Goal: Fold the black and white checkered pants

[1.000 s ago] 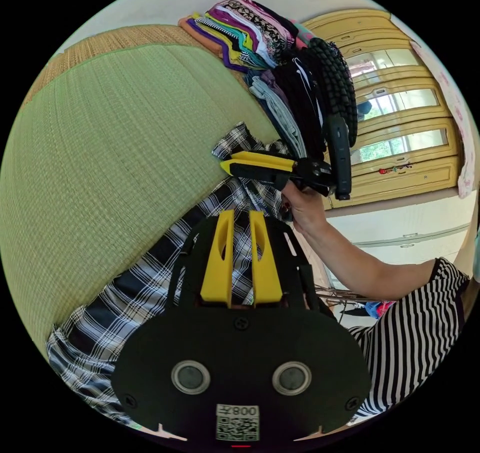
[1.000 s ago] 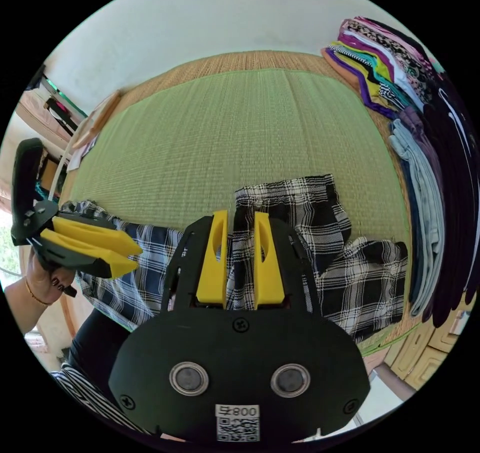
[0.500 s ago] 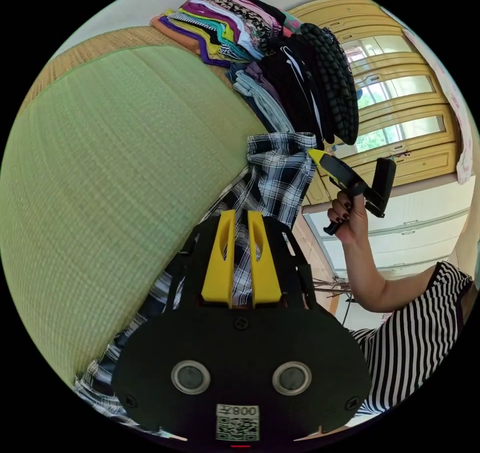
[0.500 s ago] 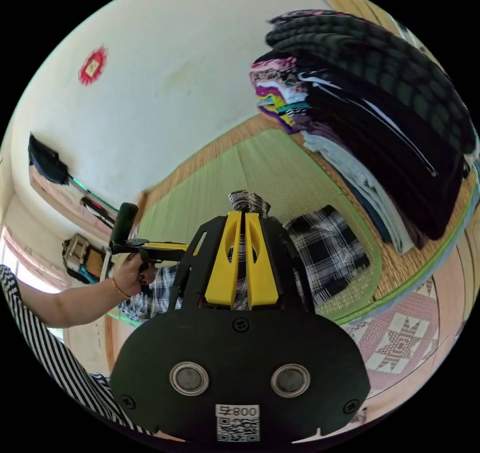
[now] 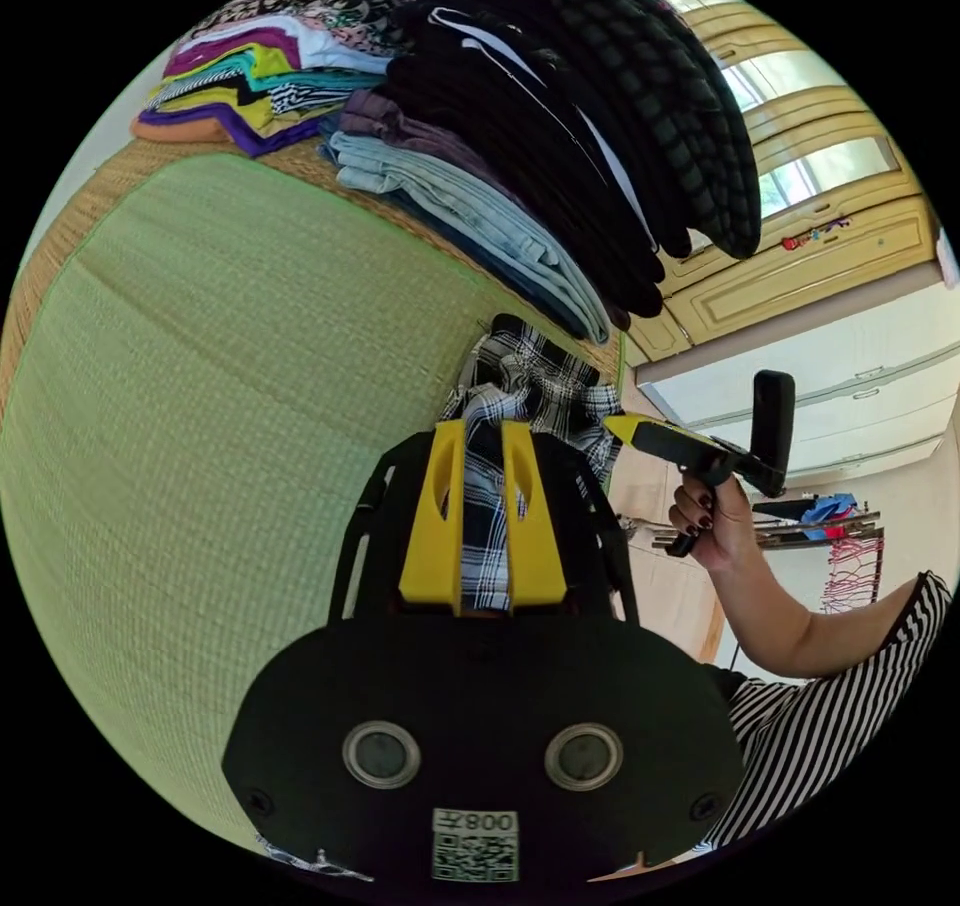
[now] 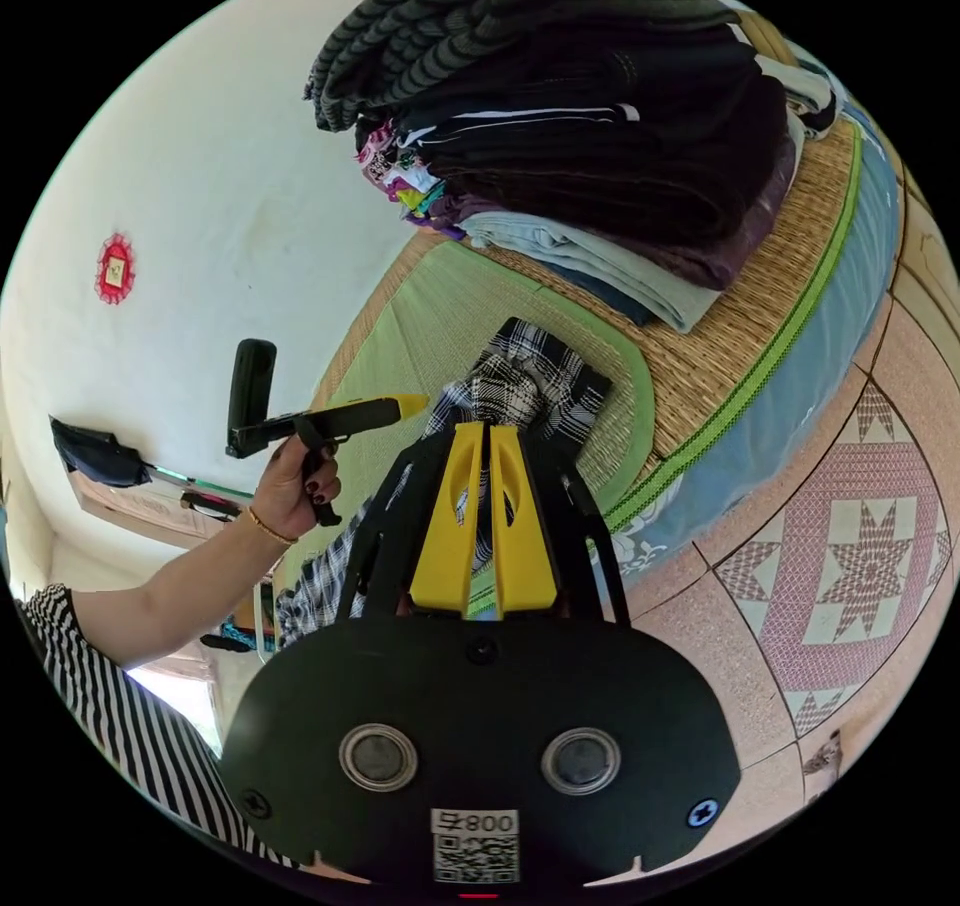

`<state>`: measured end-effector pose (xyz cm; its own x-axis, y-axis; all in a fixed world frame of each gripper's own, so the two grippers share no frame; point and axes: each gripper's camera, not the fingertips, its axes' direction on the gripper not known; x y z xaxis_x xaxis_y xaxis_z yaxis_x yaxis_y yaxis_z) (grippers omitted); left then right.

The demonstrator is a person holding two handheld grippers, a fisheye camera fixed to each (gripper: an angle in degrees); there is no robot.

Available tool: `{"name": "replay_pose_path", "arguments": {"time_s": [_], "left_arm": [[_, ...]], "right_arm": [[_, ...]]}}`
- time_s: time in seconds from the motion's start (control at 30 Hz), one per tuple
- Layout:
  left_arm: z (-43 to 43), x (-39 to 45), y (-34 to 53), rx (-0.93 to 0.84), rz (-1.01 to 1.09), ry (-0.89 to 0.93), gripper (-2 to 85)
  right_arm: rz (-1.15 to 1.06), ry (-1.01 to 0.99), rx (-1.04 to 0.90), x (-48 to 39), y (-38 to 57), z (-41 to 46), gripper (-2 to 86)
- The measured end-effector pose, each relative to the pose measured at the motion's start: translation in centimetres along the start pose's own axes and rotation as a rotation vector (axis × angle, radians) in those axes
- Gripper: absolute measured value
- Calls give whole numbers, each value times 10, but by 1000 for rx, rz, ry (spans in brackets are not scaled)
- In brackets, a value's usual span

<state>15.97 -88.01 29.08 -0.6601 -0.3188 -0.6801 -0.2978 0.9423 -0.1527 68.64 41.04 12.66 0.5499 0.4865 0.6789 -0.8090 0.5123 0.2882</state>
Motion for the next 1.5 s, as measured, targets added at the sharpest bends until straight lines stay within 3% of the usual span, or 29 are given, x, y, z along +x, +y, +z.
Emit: {"name": "replay_pose_path", "arguments": {"time_s": [0.23,0.63,0.83,1.1,1.3,1.5], "left_arm": [[49,9,-42,-153,63,-99,22],[24,20,-71,147,82,-5,9],[76,12,-83,-30,56,-49,37],[93,19,-106,-9,78,-38,62],[120,30,-125,-97,113,-139,20],[105,31,-126,11,100,-86,4]], "right_arm": [[9,-21,-5,27,-5,-3,6],[-58,-162,139,57,-25,-44,6],[52,-137,54,103,-32,-23,7],[127,-232,61,138,-38,-20,8],[141,-256,54,150,-44,-19,7],[113,-307,69,150,-53,-27,7]]}}
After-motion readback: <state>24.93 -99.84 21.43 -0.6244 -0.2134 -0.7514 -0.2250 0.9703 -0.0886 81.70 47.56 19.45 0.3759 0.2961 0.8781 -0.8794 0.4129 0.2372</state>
